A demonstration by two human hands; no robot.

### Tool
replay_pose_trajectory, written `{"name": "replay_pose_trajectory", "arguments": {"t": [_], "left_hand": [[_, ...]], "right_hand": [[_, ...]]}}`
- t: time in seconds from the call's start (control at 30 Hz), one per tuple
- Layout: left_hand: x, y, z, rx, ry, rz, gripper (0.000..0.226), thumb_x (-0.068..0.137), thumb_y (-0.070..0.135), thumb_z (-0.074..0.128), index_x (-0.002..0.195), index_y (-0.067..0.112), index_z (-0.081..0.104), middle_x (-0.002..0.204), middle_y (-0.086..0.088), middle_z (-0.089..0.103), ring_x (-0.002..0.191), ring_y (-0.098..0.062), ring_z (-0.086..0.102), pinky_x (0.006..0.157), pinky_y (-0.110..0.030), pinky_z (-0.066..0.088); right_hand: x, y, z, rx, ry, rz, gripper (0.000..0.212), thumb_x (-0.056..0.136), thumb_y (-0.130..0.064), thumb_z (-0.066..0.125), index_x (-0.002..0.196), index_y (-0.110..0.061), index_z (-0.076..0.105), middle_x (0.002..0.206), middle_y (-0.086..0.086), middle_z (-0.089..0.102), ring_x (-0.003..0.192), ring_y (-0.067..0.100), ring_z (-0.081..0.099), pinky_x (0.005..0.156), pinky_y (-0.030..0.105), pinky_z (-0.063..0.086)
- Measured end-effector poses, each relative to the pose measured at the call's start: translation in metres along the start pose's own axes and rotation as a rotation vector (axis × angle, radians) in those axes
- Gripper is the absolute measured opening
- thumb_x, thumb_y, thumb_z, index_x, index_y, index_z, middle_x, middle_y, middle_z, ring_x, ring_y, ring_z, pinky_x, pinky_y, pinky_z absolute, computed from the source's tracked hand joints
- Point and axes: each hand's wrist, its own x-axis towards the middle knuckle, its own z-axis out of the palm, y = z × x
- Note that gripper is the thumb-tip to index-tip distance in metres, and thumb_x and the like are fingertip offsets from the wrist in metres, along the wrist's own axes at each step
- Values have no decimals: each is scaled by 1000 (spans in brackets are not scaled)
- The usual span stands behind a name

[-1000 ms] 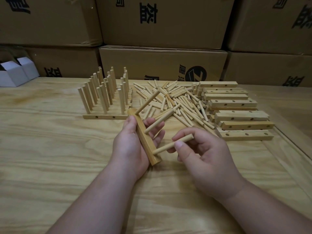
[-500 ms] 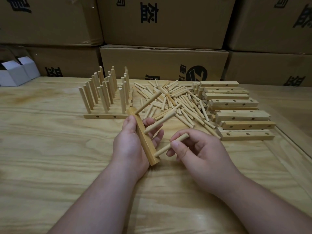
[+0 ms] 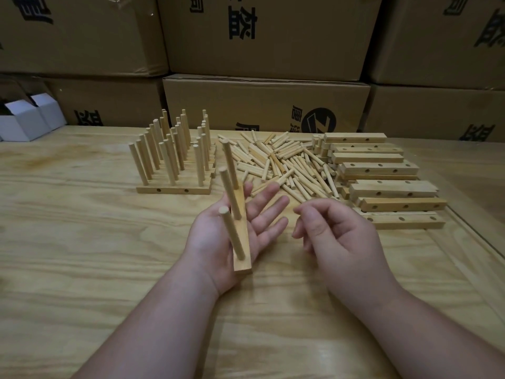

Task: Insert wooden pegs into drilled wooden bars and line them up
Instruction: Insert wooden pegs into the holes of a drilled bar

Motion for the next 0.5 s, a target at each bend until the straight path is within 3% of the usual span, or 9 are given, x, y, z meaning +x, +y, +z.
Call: {"name": "replay_pose_trajectory", "arguments": {"t": [0.13,0.27,0.33,0.5], "left_hand": [[-2,-4,0,93,-31,-113,40,110,35,29,135,12,51,120,-22,72,105,-41,72,80,-54,62],[-3,-5,-1,204,-83,-248,47,100,34,40,138,10,53,126,-23,69,115,-40,69,97,-55,55],[-4,-4,-1,236,-95,-303,48,104,35,34,136,7,55,128,-24,68,116,-40,68,97,-55,54],[-9,-2,-2,317,-157,-419,48,109,34,32,130,2,61,128,-27,67,116,-41,67,95,-58,51]], "right_hand": [[0,0,2,-116,23,-59,16,91,-18,67,100,-30,72,95,-17,72,93,7,69,81,18,52],[6,-1,-5,-298,108,-97,23,94,-20,63,113,-31,69,108,-17,66,106,7,63,89,19,49],[12,-3,-12,-356,111,-75,30,96,-14,62,121,-31,65,117,-17,63,110,2,59,92,14,45],[20,-6,-25,-388,-273,138,50,98,-14,59,135,-46,56,132,-28,57,124,-14,47,103,10,38]]}}
